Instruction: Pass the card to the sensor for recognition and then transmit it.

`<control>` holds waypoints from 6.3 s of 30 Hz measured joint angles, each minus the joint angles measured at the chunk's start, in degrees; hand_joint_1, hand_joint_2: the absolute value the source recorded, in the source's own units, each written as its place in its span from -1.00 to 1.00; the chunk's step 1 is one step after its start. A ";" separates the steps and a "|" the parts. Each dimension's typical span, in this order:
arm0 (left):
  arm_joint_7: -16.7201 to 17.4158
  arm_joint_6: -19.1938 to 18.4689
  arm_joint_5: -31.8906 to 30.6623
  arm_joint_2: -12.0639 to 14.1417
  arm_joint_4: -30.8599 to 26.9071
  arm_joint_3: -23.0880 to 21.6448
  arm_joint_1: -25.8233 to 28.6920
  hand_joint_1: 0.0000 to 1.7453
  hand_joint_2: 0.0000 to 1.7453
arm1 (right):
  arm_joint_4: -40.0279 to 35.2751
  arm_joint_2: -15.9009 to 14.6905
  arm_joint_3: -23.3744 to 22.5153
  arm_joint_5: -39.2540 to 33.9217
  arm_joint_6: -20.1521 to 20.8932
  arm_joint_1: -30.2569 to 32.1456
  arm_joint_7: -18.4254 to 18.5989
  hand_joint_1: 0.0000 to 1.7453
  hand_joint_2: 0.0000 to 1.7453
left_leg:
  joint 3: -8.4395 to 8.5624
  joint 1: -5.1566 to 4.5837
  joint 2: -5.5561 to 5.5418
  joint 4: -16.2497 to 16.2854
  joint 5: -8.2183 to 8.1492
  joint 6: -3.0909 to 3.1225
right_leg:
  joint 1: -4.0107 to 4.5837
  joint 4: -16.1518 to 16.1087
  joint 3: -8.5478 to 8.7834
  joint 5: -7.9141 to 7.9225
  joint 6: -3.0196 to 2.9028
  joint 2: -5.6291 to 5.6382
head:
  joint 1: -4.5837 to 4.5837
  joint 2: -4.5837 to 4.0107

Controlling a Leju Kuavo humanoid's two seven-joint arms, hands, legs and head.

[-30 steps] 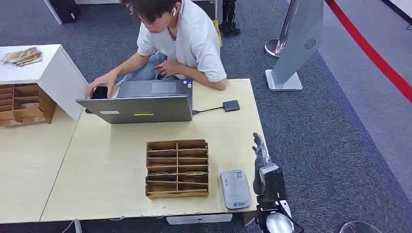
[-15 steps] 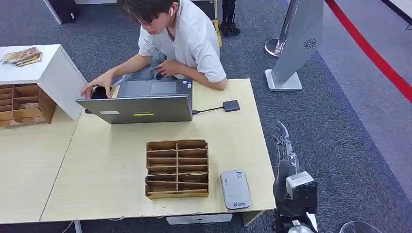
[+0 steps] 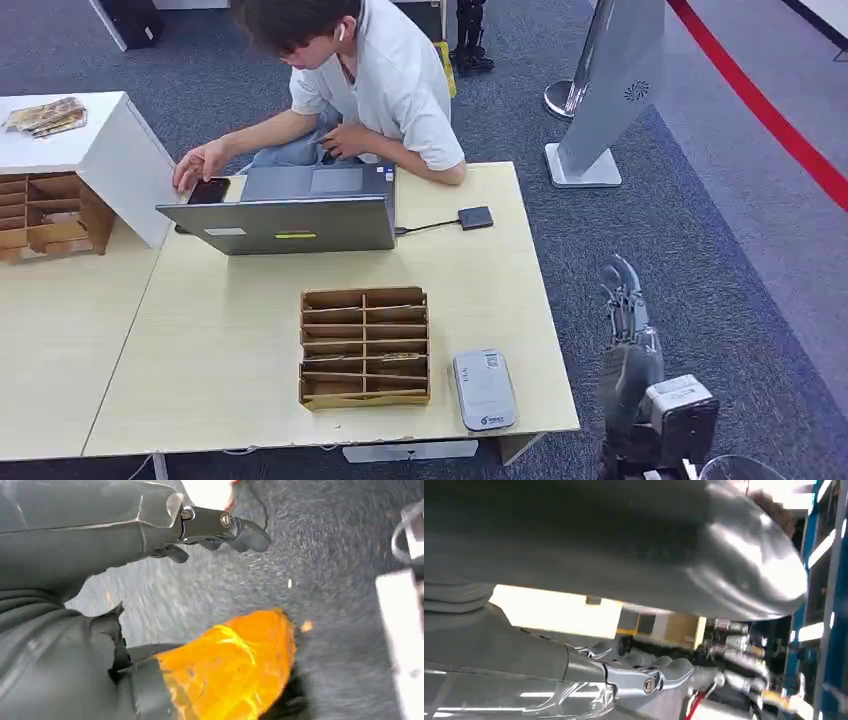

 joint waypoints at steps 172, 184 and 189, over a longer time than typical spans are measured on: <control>2.76 -5.47 -19.40 -4.13 11.75 16.45 -2.91 -1.00 -1.00 | 15.80 -6.25 33.77 68.48 0.50 -13.62 30.93 0.40 1.00 | 0.00 0.01 0.03 -0.01 -0.02 -0.11 | 0.00 0.03 -0.05 -0.02 -0.02 0.06 | -0.04 0.00; 2.83 -5.60 -19.97 -4.33 11.75 16.95 -2.91 -1.00 -1.00 | 15.82 -6.10 33.77 68.41 0.52 -13.62 30.91 0.32 1.00 | 0.00 0.01 0.03 -0.01 -0.02 -0.11 | 0.00 0.03 -0.05 -0.02 -0.02 0.06 | -0.04 0.00; 3.24 -6.06 -21.25 -4.52 11.75 18.15 -2.92 -1.00 -1.00 | 15.82 -5.35 33.62 68.04 0.61 -13.72 30.73 -0.32 1.00 | 0.00 0.01 0.03 -0.01 -0.02 -0.11 | 0.00 0.03 -0.05 -0.02 -0.02 0.06 | -0.04 0.00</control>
